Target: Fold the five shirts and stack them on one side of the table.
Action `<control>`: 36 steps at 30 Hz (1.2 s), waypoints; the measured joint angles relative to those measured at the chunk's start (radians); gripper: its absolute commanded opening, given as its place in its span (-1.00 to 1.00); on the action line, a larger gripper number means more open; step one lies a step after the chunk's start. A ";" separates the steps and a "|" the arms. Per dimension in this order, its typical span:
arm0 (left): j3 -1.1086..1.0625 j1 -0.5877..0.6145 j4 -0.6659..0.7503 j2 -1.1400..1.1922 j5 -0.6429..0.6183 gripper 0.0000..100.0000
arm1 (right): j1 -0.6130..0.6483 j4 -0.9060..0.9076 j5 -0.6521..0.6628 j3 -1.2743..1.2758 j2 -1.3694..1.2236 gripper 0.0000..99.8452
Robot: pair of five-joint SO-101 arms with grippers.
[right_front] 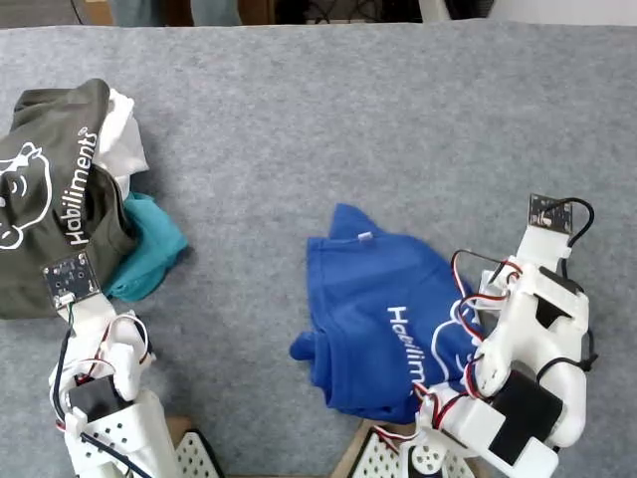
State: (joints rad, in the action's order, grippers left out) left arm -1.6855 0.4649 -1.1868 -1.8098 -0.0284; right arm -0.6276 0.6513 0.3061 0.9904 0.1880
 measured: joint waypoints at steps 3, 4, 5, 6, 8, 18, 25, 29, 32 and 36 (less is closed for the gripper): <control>0.000 0.000 0.000 0.000 0.000 -0.92 | 0.002 0.002 0.000 0.000 0.002 -0.92; 0.000 0.000 0.000 0.000 0.000 -0.92 | 0.009 0.002 0.000 0.000 0.002 -0.92; 0.000 0.000 0.000 0.000 0.000 -0.92 | 0.018 0.002 0.000 0.000 0.002 -0.92; 0.000 0.000 0.000 0.000 0.000 -0.92 | 0.029 0.002 0.000 0.000 0.003 -0.92; 0.000 0.000 0.000 0.000 0.000 -0.92 | 0.054 0.002 0.002 0.002 0.006 -0.92; 0.000 0.000 0.000 0.000 0.000 -0.92 | 0.155 0.014 0.003 0.003 0.009 -0.92; 0.000 0.000 0.000 0.000 0.000 -0.92 | 0.160 0.037 0.003 -0.008 0.006 -0.92; 0.000 0.000 0.000 0.000 0.000 -0.92 | 0.186 0.198 0.005 -0.097 -0.002 -0.92; 0.000 0.000 0.000 0.000 0.000 -0.92 | 0.218 0.374 0.005 -0.221 -0.002 -0.92; 0.000 0.000 0.000 0.000 0.000 -0.92 | 0.279 0.598 0.005 -0.407 -0.002 -0.91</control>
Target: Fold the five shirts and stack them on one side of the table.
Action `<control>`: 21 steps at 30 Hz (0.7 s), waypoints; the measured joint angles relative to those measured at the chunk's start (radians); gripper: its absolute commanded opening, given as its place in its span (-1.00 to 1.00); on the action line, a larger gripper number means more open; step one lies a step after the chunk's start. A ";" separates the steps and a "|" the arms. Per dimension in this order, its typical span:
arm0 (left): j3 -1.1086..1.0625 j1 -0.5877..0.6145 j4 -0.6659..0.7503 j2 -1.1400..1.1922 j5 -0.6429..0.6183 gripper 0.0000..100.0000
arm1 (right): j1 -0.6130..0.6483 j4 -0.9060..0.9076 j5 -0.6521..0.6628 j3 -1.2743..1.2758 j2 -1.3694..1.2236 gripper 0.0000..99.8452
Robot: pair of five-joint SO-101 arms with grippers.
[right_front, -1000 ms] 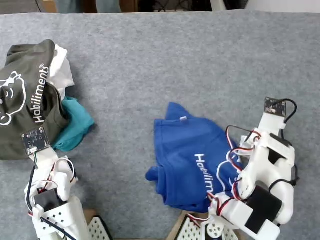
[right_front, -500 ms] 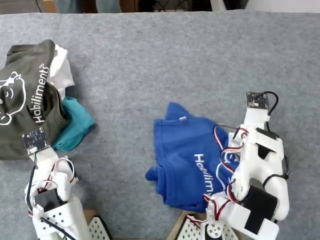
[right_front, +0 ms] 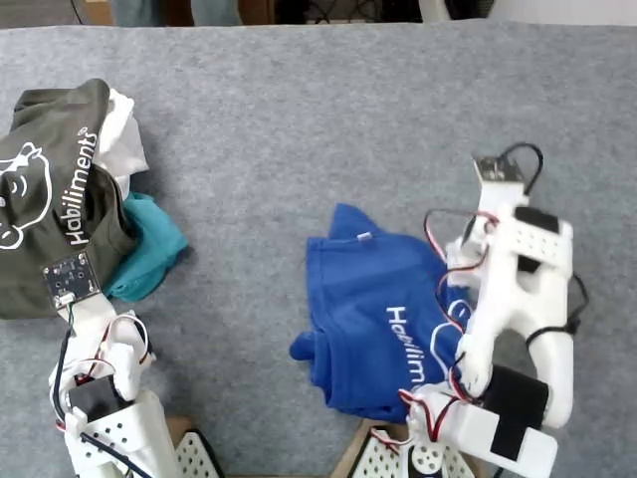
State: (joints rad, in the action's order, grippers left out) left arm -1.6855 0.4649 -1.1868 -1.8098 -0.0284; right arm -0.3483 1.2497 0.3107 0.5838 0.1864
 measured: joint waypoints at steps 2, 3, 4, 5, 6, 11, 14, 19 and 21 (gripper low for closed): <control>0.000 0.000 0.000 0.000 0.000 -0.92 | 0.043 0.061 -0.008 -0.052 0.000 -0.91; 0.000 0.000 0.000 0.000 0.000 -0.92 | 0.066 0.063 -0.023 -0.061 0.000 -0.88; 0.000 0.000 0.000 0.000 0.000 -0.92 | 0.086 0.063 -0.040 -0.063 -0.005 -0.83; 0.000 0.000 0.000 0.000 0.000 -0.92 | 0.106 0.054 -0.058 -0.063 -0.011 -0.75; 0.000 0.000 0.000 0.000 0.000 -0.92 | 0.127 0.034 -0.075 -0.060 -0.021 -0.65; 0.000 0.000 0.000 0.000 0.000 -0.92 | 0.210 -0.069 -0.126 0.006 -0.132 -0.30; 0.000 0.000 0.000 0.000 0.000 -0.92 | 0.222 -0.101 -0.129 0.006 -0.209 -0.45; 0.005 0.000 0.006 0.000 0.000 -0.92 | 0.221 -0.109 -0.129 -0.020 -0.293 -0.90; 0.031 0.000 0.006 0.000 0.000 -0.92 | 0.219 -0.107 -0.129 -0.034 -0.302 -0.85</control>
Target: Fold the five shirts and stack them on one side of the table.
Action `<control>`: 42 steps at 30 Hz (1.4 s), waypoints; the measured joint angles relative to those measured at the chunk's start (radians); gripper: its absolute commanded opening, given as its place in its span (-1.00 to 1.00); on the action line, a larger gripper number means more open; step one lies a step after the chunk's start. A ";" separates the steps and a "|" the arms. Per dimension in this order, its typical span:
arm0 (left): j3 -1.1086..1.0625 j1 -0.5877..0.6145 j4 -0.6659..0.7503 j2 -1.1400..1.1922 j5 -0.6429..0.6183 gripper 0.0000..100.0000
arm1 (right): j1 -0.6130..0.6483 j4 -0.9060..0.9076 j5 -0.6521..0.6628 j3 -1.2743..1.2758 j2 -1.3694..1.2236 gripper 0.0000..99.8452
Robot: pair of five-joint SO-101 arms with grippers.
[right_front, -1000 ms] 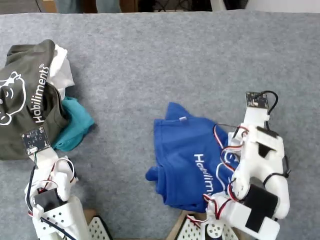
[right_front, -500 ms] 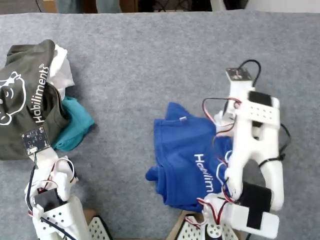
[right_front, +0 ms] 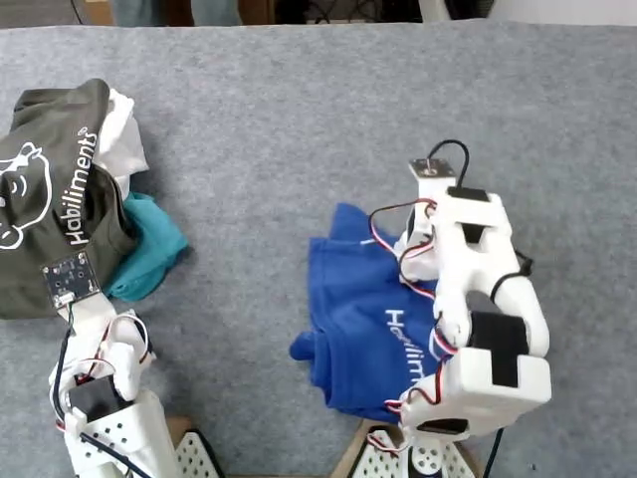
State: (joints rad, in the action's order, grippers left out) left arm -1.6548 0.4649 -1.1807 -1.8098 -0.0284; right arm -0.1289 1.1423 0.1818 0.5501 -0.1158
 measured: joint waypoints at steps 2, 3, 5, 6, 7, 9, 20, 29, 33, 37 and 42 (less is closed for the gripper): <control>0.040 0.000 0.000 0.000 0.000 -0.92 | 0.000 0.012 0.000 -0.006 -0.009 -0.94; 0.063 0.003 0.000 0.000 0.000 -0.92 | 0.000 0.028 0.000 -0.011 -0.009 -0.97; 0.115 0.008 0.000 0.000 0.000 -0.92 | 0.000 0.057 -0.002 -0.014 -0.006 -0.97; 0.147 0.008 0.000 0.000 0.000 -0.92 | 0.000 0.080 -0.002 -0.017 0.002 -0.97; 0.180 0.008 0.002 0.000 0.000 -0.92 | 0.000 0.101 -0.002 -0.018 0.011 -0.97; 0.245 0.003 0.023 0.000 0.000 -0.92 | 0.002 0.146 -0.002 -0.018 0.043 -0.97; 0.419 -0.115 0.068 -0.003 0.074 -0.92 | 0.006 0.178 0.000 0.066 0.278 -0.96; 0.568 -0.245 0.071 0.218 0.404 -0.92 | 0.006 -0.014 -0.002 0.270 0.282 -0.96; 0.686 -0.259 0.049 0.457 0.422 -0.95 | 0.005 -0.074 -0.002 0.321 0.293 -0.96; 0.848 -0.311 -0.044 0.695 0.428 -0.94 | 0.005 -0.138 0.000 0.370 0.316 -0.96; 1.013 -0.431 -0.155 0.928 0.428 -0.94 | 0.005 -0.198 0.000 0.414 0.321 -0.96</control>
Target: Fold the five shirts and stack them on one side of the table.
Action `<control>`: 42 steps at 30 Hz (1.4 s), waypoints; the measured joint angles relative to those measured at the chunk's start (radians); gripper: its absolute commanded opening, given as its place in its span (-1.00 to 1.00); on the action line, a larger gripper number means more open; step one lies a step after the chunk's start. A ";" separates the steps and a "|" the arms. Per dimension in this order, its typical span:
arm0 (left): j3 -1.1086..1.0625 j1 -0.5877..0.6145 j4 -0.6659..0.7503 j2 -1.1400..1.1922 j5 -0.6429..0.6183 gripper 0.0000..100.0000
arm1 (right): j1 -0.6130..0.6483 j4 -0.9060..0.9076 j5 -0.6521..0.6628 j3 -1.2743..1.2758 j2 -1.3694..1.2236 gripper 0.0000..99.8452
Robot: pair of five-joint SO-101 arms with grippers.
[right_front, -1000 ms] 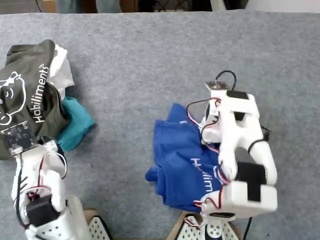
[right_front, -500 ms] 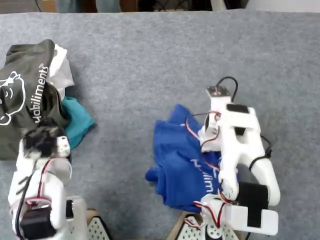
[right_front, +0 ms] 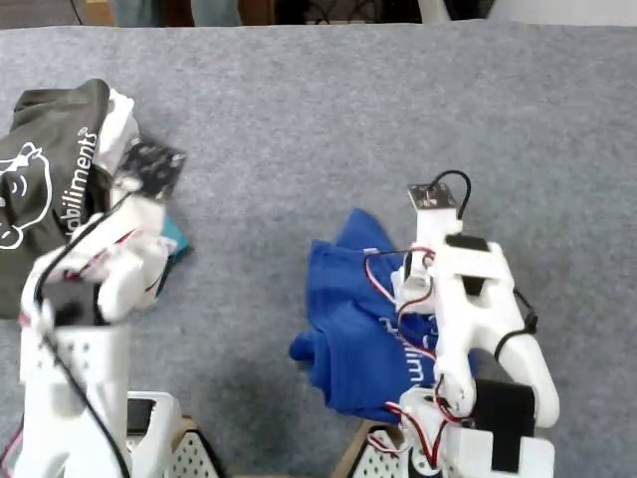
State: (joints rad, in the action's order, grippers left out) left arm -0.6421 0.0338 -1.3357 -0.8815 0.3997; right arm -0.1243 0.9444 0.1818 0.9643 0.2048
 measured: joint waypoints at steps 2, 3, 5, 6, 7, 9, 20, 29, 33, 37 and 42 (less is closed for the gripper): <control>0.044 -0.066 -0.020 0.077 0.000 -0.94 | 0.000 -0.005 0.000 0.005 0.002 -0.96; 0.066 -0.103 -0.026 0.114 0.000 -0.94 | 0.000 -0.006 0.000 0.005 0.002 -0.96; 0.109 -0.175 -0.026 0.192 0.000 -0.94 | 0.000 -0.006 0.000 0.005 0.002 -0.96; 0.133 -0.199 -0.018 0.233 0.000 -0.94 | 0.000 -0.006 0.000 0.005 0.002 -0.96; 0.164 -0.218 -0.011 0.278 0.000 -0.94 | 0.000 -0.006 0.000 0.005 0.002 -0.96; 0.232 -0.252 0.011 0.370 -0.012 -0.94 | 0.000 -0.018 0.000 0.018 0.005 -0.96; 0.559 -0.456 0.081 0.941 -0.293 -0.94 | 0.000 -0.034 -0.080 0.028 0.005 -0.96; 0.694 -0.555 0.087 1.204 -0.310 -0.94 | -0.014 -0.034 -0.083 0.028 0.005 -0.96; 0.753 -0.555 0.094 1.275 -0.416 -0.94 | -0.015 -0.041 -0.083 0.029 0.005 -0.96; 0.825 -0.545 0.095 1.341 -0.526 -0.94 | -0.015 -0.043 -0.083 0.031 0.005 -0.96; 0.872 -0.502 0.095 1.409 -0.621 -0.76 | -0.017 -0.043 -0.083 0.031 0.005 -0.96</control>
State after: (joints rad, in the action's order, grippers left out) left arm 0.2294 -0.4680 -1.2405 0.5271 -0.2217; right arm -0.1412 0.9014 0.0990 0.9950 0.2094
